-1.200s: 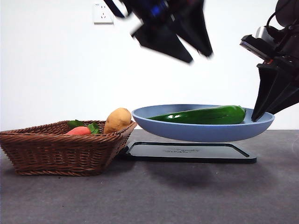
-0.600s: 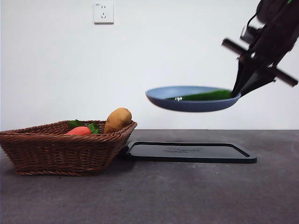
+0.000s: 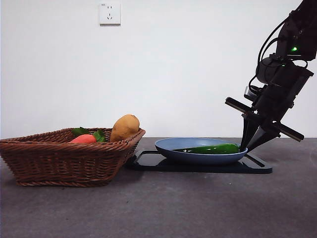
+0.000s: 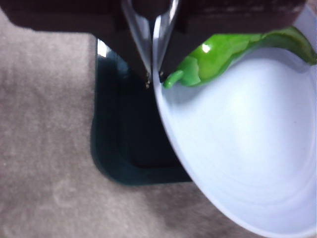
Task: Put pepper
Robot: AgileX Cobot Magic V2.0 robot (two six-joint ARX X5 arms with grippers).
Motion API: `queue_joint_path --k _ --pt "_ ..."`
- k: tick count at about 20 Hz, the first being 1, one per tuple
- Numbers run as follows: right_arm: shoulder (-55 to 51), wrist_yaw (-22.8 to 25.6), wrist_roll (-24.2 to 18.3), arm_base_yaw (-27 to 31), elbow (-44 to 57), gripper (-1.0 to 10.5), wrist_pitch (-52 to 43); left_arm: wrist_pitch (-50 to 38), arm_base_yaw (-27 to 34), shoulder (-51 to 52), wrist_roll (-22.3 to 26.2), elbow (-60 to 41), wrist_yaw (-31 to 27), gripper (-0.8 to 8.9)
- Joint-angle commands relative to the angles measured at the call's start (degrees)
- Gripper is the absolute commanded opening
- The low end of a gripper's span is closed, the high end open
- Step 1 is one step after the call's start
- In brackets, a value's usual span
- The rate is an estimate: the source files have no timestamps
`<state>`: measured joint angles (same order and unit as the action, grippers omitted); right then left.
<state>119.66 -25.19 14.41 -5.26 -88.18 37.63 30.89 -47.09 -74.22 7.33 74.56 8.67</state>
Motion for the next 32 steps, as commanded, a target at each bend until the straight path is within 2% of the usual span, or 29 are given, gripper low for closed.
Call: queue_joint_path --k 1,5,10,15,21,28,29,30,31,32 --pt "1.0 -0.3 0.5 -0.1 -1.4 0.1 -0.5 -0.3 -0.4 -0.5 -0.2 0.9 0.3 2.48" --pt "1.0 -0.4 -0.7 -0.1 -1.4 0.2 1.1 -0.3 -0.4 -0.5 -0.2 0.9 0.3 2.48" --pt "0.2 -0.3 -1.4 0.1 -1.4 1.7 1.7 -0.3 -0.4 -0.5 -0.2 0.9 -0.3 2.48" --pt "-8.9 1.9 -3.3 1.5 -1.4 2.0 4.9 -0.3 -0.4 -0.5 -0.2 0.9 -2.1 2.48" --pt "-28.6 2.8 -11.9 1.6 -1.4 2.0 18.4 -0.3 -0.4 -0.5 0.0 0.9 -3.3 2.45" --pt "-44.2 2.6 -20.1 -5.1 -1.4 1.7 37.7 2.1 -0.4 -0.5 0.0 0.9 -2.6 2.39" --pt "-44.9 2.6 -21.7 -6.4 -1.4 1.2 40.0 2.3 -0.4 -0.5 0.0 0.9 -2.6 2.00" --pt "-45.4 2.6 -24.1 -8.1 -1.3 0.3 41.1 2.6 -0.4 -0.5 0.0 0.9 -2.6 1.03" --pt "-45.8 2.4 -25.5 -9.2 -1.3 0.1 41.1 2.6 -0.4 -0.5 0.0 0.9 -2.6 0.26" --pt "-45.9 1.0 -26.5 -10.3 -1.3 0.1 41.1 2.6 -0.4 -0.5 -0.2 0.9 -2.6 0.08"
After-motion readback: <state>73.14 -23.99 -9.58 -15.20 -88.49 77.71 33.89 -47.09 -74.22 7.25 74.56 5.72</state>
